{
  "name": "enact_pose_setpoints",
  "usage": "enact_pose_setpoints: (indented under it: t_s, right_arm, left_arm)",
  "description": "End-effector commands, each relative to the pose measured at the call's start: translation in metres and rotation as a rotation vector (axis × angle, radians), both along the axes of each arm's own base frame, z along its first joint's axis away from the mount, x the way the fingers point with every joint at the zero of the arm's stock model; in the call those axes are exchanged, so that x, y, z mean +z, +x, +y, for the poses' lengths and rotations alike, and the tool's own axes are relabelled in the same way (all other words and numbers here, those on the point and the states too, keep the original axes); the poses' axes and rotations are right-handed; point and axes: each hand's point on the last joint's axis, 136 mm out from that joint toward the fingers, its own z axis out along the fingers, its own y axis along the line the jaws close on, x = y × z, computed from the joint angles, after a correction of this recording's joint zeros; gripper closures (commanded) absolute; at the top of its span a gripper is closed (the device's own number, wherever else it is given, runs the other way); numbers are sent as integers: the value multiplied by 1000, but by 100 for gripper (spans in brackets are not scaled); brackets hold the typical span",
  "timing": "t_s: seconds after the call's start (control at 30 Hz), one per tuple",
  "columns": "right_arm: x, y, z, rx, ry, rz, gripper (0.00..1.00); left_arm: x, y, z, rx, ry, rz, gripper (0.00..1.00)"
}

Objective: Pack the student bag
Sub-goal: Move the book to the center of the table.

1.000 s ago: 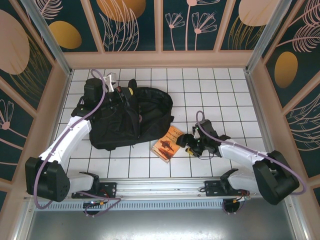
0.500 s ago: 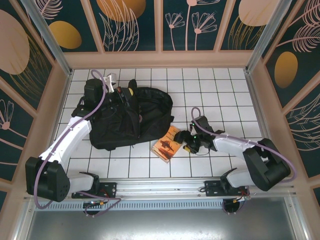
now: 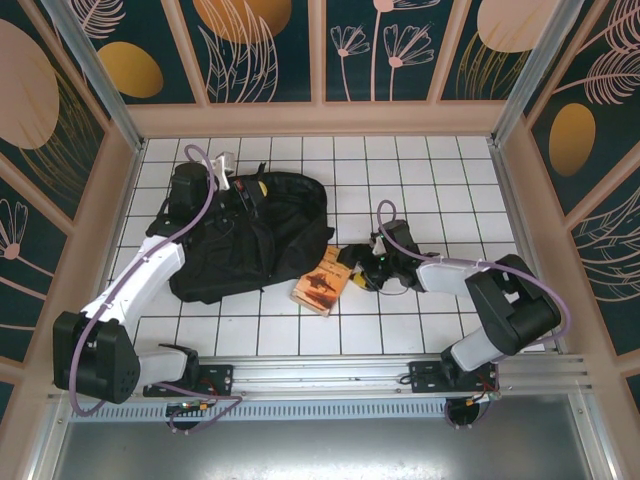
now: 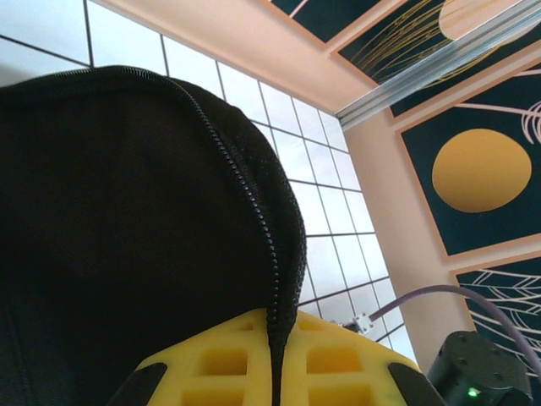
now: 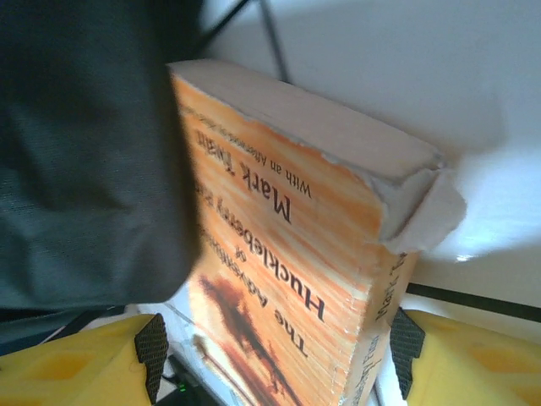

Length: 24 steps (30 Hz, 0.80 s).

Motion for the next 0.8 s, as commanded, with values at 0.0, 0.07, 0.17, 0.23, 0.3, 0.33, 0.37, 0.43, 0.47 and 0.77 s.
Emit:
enact_pose_setpoints:
  t_s: [0.0, 0.07, 0.17, 0.23, 0.3, 0.33, 0.37, 0.43, 0.47, 0.77]
  right_arm:
    - [67, 13, 35, 71, 173, -204, 29]
    - [80, 12, 36, 73, 194, -243, 29]
    - [88, 11, 37, 74, 197, -270, 29]
    - [83, 10, 39, 79, 189, -259, 29]
    - [75, 8, 43, 92, 193, -239, 29]
    - [71, 8, 46, 98, 197, -229, 29]
    - [68, 7, 49, 104, 197, -221, 29]
    - [56, 6, 52, 113, 161, -204, 30]
    - [49, 5, 50, 109, 125, -195, 30]
    - [6, -16, 5, 138, -141, -96, 29]
  left_arm:
    - [-2, -5, -11, -48, -26, 0, 100]
    - [-2, -5, -11, -45, -24, -1, 100]
    - [0, -4, -11, -46, -25, -4, 100]
    - [3, -4, -11, -45, -24, -12, 100]
    - [4, -3, -11, -43, -25, -15, 100]
    - [4, -4, -11, -45, -24, -14, 100]
    - [5, -3, -10, -43, -22, -16, 100]
    - [4, -4, -10, -44, -18, -15, 100]
    - [3, -4, -10, -43, -13, -12, 100]
    - [11, -2, 2, 17, 45, -42, 100]
